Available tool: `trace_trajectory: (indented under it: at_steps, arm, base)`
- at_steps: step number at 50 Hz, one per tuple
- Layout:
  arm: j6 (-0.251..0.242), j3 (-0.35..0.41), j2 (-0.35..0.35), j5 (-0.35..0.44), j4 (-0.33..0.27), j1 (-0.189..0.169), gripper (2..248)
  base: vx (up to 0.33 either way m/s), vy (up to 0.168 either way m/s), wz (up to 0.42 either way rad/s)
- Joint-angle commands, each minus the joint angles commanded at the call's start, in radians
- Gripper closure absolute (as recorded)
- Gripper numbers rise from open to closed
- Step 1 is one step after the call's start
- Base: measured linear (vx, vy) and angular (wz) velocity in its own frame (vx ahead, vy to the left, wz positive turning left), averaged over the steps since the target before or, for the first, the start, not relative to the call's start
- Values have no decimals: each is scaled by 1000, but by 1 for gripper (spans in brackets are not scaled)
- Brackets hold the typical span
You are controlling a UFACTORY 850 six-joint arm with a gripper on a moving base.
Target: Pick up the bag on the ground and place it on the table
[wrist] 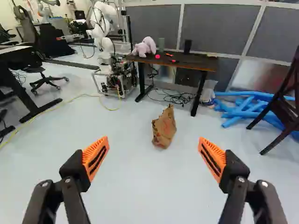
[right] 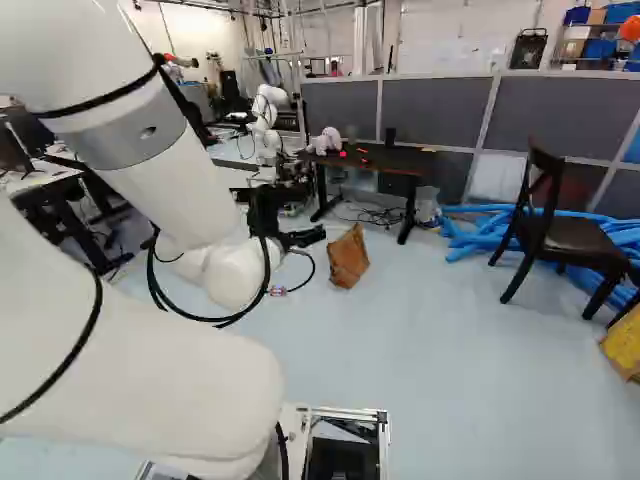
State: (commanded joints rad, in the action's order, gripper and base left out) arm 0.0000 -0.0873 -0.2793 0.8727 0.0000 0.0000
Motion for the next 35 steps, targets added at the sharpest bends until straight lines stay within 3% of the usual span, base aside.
trace_trajectory:
  at_steps: [35]
  arm:
    - [0,0,0,0,0,0,3]
  base:
    - [0,-1,7]
